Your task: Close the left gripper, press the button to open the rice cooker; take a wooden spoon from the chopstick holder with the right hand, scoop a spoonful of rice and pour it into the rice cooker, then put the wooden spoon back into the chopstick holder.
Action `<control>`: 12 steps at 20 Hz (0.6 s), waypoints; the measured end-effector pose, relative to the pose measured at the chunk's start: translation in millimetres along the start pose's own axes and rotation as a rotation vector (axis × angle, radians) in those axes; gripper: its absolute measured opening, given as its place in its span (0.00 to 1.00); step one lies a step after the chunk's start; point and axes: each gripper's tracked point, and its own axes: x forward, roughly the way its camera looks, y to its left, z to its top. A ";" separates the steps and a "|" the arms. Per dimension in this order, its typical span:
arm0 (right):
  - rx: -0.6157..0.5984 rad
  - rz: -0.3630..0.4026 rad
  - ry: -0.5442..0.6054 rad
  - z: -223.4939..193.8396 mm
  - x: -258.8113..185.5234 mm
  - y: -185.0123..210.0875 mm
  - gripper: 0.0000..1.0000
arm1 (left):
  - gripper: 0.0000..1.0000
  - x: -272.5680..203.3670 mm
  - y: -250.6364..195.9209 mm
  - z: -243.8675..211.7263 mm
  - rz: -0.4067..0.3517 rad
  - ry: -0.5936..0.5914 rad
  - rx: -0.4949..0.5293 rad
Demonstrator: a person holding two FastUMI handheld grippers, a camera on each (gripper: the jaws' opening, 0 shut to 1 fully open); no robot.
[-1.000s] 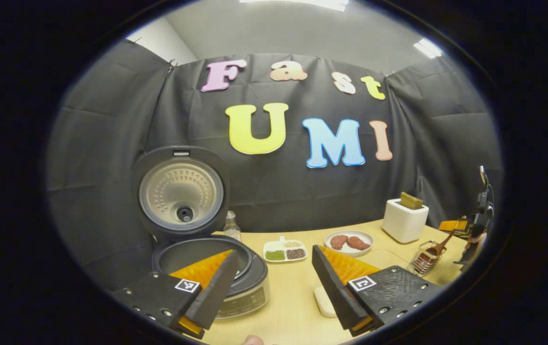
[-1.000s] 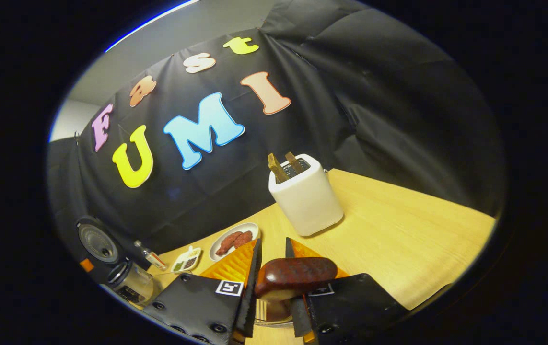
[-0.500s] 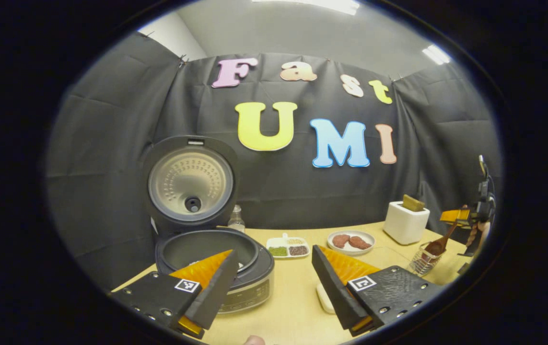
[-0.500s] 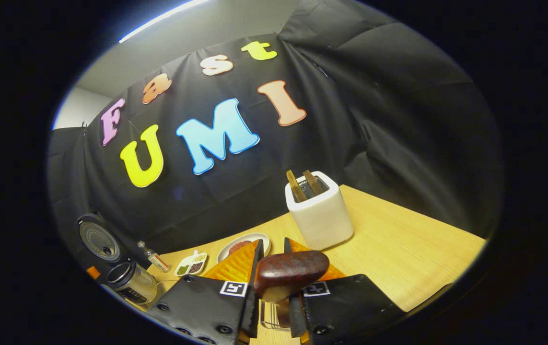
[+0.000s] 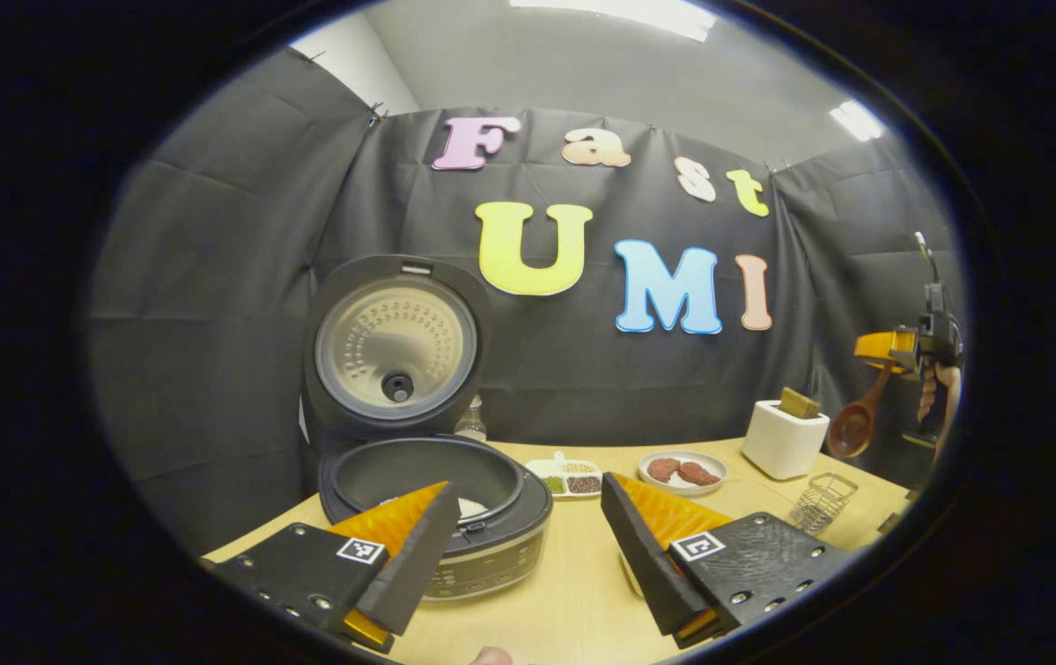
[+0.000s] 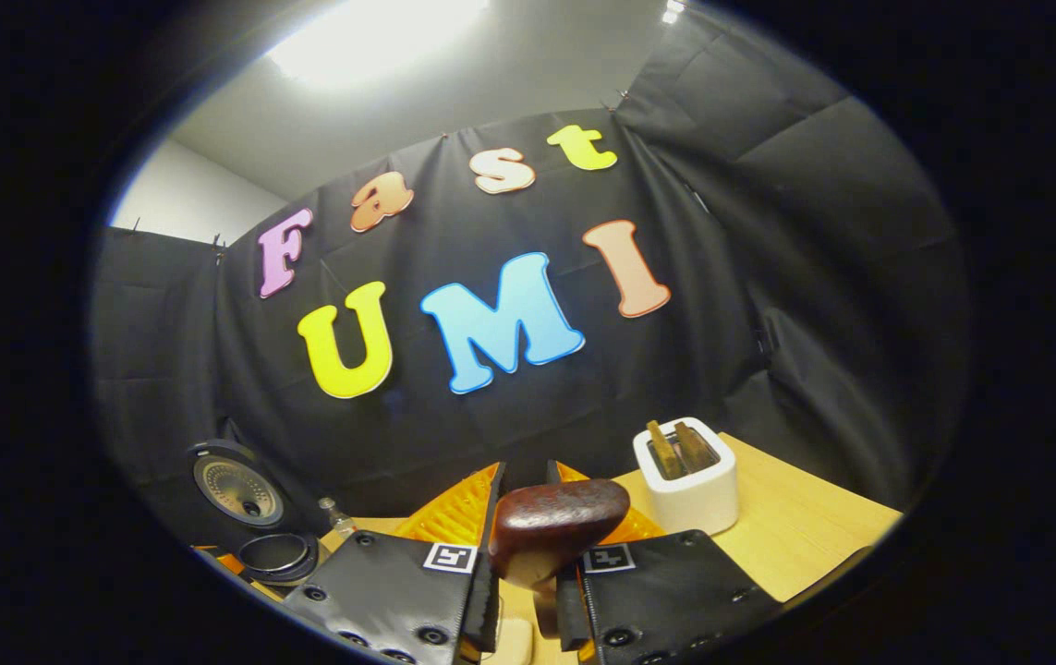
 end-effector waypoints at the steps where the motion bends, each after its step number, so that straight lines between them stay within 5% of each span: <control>1: -0.002 0.032 0.018 -6.1 4.7 15.9 0.27 | 0.97 -1.5 2.5 1.7 0.005 -0.005 -0.004; 6: -0.045 0.166 0.110 -43.2 23.4 82.5 0.27 | 0.96 -9.2 8.9 3.6 0.011 -0.022 -0.036; 12: -0.101 0.193 0.206 -98.2 40.7 104.6 0.26 | 0.96 -3.8 21.4 -6.1 0.021 -0.003 -0.081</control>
